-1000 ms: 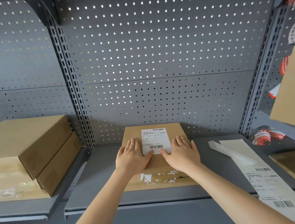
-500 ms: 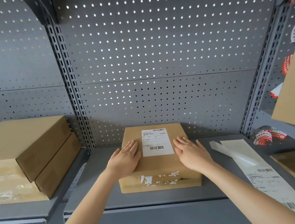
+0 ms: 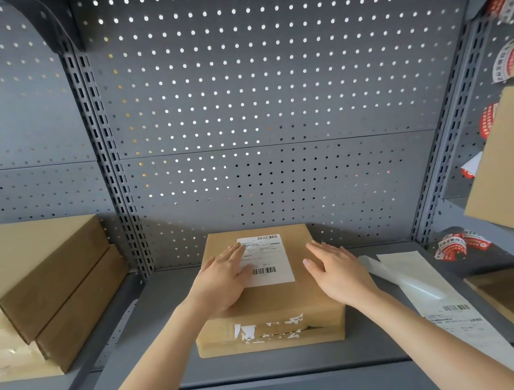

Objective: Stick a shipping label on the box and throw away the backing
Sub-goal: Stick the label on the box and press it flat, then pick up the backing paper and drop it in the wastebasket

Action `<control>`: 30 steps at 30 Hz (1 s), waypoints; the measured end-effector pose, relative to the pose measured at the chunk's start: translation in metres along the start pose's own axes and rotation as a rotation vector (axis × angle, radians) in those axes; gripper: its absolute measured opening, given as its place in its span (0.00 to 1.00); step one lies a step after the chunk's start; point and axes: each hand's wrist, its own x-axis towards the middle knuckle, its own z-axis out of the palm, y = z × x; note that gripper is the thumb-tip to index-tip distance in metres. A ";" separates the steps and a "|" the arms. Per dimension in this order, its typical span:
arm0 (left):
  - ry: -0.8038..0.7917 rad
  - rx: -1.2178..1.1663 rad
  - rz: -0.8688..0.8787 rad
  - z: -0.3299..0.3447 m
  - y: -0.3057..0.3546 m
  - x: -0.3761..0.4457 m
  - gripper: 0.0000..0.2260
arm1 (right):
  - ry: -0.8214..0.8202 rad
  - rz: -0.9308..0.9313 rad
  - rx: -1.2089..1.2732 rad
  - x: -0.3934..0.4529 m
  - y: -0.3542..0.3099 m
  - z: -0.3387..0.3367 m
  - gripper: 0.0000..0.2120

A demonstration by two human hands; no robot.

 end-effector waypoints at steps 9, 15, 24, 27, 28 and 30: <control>0.059 -0.047 0.195 0.024 0.086 0.043 0.18 | 0.147 0.160 -0.073 -0.014 0.058 -0.031 0.23; -0.014 -0.034 0.342 0.054 0.144 0.070 0.19 | 0.117 0.305 -0.196 -0.032 0.116 -0.041 0.23; -0.092 -0.028 0.427 0.086 0.167 0.091 0.17 | 0.032 0.408 -0.252 -0.052 0.169 -0.023 0.14; -0.089 -0.031 0.419 0.089 0.163 0.094 0.17 | 0.077 0.406 -0.190 -0.053 0.172 -0.020 0.07; -0.081 -0.032 0.417 0.089 0.161 0.095 0.17 | 0.107 0.399 -0.164 -0.052 0.170 -0.021 0.06; -0.048 -0.034 0.419 0.085 0.157 0.095 0.19 | 0.166 0.366 -0.124 -0.048 0.163 -0.025 0.06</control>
